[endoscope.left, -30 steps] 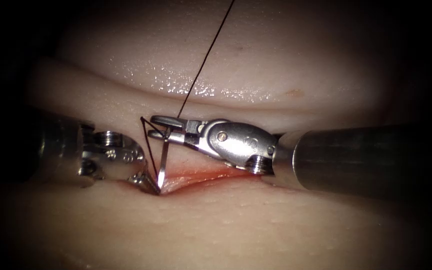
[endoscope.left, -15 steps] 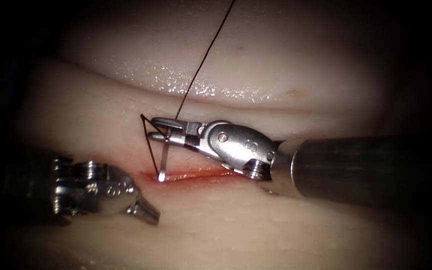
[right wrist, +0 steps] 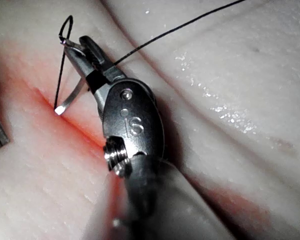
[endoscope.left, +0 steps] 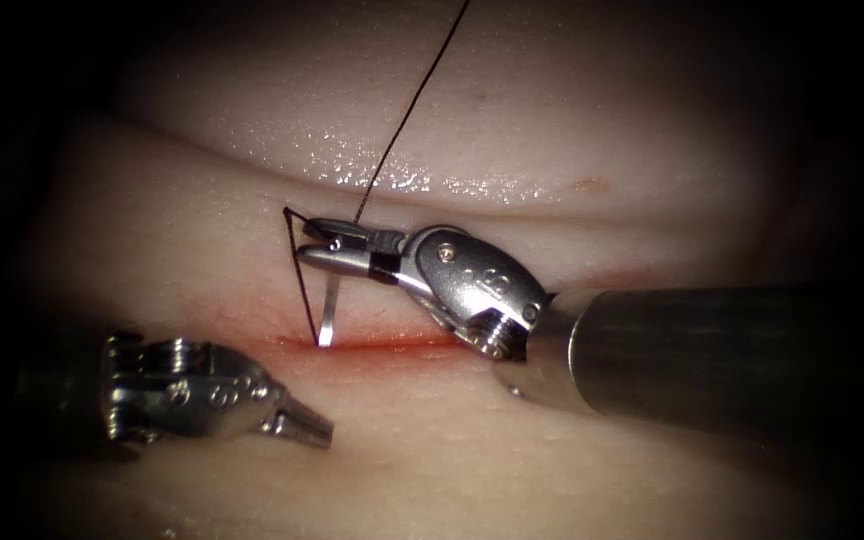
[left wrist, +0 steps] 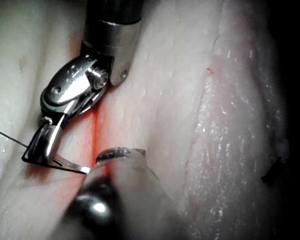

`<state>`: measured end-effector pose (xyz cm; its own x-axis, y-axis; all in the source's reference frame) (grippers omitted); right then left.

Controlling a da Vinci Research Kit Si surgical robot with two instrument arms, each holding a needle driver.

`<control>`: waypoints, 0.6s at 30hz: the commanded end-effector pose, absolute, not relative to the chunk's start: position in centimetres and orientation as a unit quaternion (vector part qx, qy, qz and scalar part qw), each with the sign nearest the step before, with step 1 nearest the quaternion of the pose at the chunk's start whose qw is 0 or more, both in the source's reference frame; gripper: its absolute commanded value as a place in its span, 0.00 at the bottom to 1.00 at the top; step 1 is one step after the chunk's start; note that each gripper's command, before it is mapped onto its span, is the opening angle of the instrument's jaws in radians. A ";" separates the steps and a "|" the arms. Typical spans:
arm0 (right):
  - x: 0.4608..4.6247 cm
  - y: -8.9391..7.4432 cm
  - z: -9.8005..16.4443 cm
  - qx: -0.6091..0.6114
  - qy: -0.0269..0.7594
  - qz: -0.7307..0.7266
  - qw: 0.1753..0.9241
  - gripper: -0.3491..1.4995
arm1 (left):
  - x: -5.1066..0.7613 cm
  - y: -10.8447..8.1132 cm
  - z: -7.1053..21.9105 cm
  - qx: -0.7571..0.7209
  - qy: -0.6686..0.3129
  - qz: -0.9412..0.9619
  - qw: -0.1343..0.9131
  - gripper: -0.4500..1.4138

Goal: Wound Closure

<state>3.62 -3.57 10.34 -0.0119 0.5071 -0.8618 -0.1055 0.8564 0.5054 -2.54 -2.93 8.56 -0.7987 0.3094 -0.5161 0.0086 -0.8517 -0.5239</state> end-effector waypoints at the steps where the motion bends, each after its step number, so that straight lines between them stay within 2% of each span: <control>1: 3.70 -3.6 10.4 0.154 0.674 0.223 0.687 0.00 | -2.58 -3.0 8.6 -0.311 -0.254 0.912 0.089 0.00; 18: 3.69 -3.5 10.4 0.240 0.634 0.274 0.682 0.00 | -2.50 -3.2 8.6 -0.309 -0.210 0.919 0.123 0.00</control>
